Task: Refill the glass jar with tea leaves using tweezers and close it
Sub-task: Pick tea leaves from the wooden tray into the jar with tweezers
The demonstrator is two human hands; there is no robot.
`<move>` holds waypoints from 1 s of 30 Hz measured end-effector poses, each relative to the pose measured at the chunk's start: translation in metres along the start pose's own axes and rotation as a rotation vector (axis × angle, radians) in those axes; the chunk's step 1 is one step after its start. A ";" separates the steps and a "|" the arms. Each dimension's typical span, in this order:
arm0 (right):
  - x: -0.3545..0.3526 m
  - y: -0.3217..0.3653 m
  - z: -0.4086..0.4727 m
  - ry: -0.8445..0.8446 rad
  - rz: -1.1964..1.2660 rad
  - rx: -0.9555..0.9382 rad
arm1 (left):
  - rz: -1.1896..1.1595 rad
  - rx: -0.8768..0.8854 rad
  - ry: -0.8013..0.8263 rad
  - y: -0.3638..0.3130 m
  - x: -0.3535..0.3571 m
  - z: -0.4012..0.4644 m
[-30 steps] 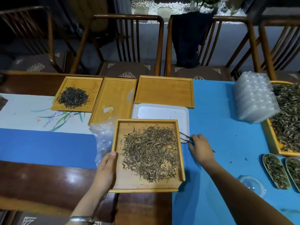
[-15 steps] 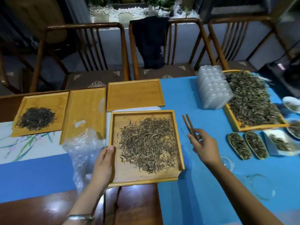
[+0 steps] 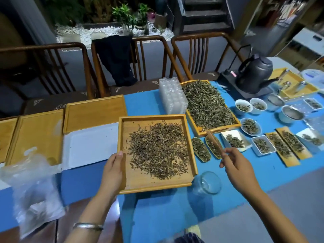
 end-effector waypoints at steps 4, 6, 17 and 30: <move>-0.023 -0.026 -0.002 0.161 -0.025 -0.063 | -0.023 -0.010 -0.101 0.006 0.050 -0.023; -0.033 -0.035 -0.003 0.227 -0.072 -0.117 | -0.021 -0.008 -0.149 0.013 0.070 -0.031; -0.045 -0.042 -0.006 0.411 -0.219 -0.206 | -0.115 -0.107 -0.285 0.024 0.099 -0.067; -0.026 -0.034 -0.010 0.417 -0.539 -0.394 | -0.020 -0.047 -0.275 0.015 0.091 -0.064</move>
Point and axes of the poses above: each hand's wrist, its own z-axis towards the middle knuckle, its own x-axis out of the palm, y = z × x, the point moved 5 cm from there along z, towards the middle knuckle, and after that the axes turned 11 degrees about y, right-handed, at the moved point
